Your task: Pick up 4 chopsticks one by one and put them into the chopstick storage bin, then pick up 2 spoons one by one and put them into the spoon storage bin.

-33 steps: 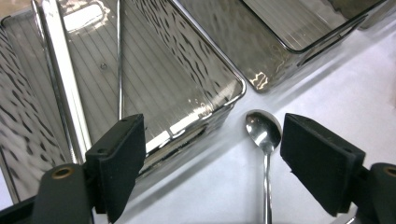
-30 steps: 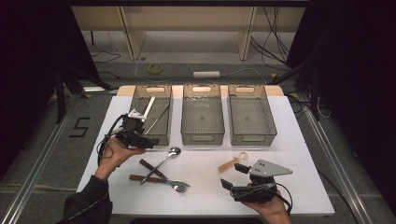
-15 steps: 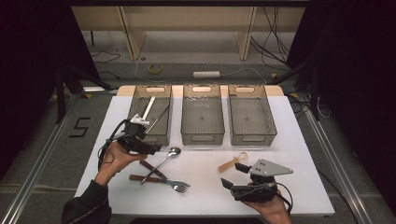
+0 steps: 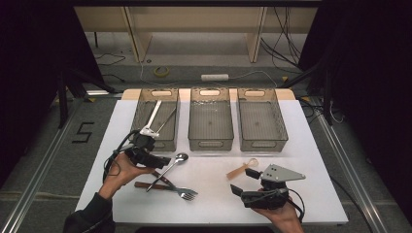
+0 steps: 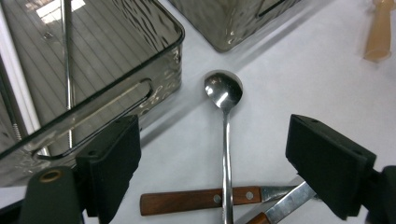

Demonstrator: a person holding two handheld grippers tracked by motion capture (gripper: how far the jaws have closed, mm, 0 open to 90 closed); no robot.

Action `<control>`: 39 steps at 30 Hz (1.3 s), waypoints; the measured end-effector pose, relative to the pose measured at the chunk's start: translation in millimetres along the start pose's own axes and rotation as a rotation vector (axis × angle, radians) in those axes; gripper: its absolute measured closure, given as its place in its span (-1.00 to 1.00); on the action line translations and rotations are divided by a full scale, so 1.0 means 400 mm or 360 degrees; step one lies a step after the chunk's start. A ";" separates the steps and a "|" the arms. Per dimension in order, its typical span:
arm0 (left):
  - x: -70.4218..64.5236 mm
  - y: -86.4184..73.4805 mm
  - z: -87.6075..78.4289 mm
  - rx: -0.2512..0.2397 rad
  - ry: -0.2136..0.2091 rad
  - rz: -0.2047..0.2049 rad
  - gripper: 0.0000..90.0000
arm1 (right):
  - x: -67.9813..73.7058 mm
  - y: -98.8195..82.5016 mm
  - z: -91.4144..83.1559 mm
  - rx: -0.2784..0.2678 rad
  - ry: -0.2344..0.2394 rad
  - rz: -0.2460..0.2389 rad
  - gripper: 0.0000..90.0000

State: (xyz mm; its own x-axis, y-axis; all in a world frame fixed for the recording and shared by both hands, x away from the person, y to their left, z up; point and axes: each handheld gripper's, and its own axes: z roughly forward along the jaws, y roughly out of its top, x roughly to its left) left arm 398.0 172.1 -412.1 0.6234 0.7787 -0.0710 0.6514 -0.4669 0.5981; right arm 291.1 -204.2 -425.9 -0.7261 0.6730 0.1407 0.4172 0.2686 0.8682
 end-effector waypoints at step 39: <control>-0.038 -0.073 0.035 0.0304 0.0008 0.0072 0.14 | 0.007 -0.003 -0.004 0.0015 -0.0011 -0.0017 -0.42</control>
State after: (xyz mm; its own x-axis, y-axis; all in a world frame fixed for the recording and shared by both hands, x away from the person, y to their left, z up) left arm 375.4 168.1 -439.8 0.6521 0.7569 -0.0432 0.6931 -0.5721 0.4385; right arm 287.6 -203.7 -425.6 -0.7269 0.6746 0.1282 0.4145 0.2822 0.8652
